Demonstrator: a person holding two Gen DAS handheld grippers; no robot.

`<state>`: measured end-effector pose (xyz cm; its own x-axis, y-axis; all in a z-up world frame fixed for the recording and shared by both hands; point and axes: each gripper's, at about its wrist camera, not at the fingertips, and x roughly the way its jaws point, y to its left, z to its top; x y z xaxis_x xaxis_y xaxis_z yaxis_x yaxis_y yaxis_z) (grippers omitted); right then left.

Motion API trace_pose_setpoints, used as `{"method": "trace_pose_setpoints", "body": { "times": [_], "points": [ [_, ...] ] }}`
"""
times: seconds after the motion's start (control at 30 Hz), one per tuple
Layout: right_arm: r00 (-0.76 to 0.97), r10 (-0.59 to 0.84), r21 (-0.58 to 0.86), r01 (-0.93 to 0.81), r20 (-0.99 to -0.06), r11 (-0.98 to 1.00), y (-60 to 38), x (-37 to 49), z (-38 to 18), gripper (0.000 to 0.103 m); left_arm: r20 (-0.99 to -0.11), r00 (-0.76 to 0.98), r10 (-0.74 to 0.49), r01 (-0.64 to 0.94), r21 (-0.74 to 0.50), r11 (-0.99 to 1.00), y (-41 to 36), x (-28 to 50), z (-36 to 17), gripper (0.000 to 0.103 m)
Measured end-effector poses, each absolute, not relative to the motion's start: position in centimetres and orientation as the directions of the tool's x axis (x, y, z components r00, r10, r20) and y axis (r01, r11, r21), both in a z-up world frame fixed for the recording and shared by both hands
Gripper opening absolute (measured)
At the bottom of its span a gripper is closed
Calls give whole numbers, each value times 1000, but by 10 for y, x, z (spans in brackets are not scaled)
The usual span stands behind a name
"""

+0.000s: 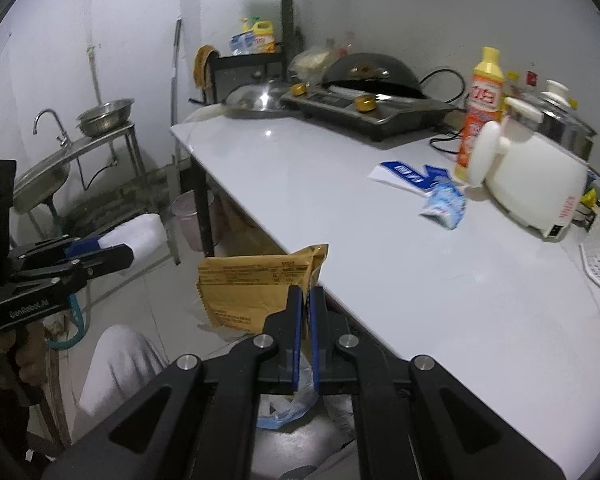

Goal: Collect trash
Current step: 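Carry the held foam piece and brown packet down toward the floor bin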

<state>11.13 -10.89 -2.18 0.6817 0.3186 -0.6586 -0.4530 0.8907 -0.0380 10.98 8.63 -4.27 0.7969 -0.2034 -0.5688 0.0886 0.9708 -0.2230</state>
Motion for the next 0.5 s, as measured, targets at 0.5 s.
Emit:
{"method": "trace_pose_setpoints", "body": {
  "times": [0.5],
  "points": [
    [576, 323, -51, -539, -751, 841, -53, 116, -89, 3, -630, 756, -178, -6, -277, 961, 127, 112, -102, 30]
  ]
}}
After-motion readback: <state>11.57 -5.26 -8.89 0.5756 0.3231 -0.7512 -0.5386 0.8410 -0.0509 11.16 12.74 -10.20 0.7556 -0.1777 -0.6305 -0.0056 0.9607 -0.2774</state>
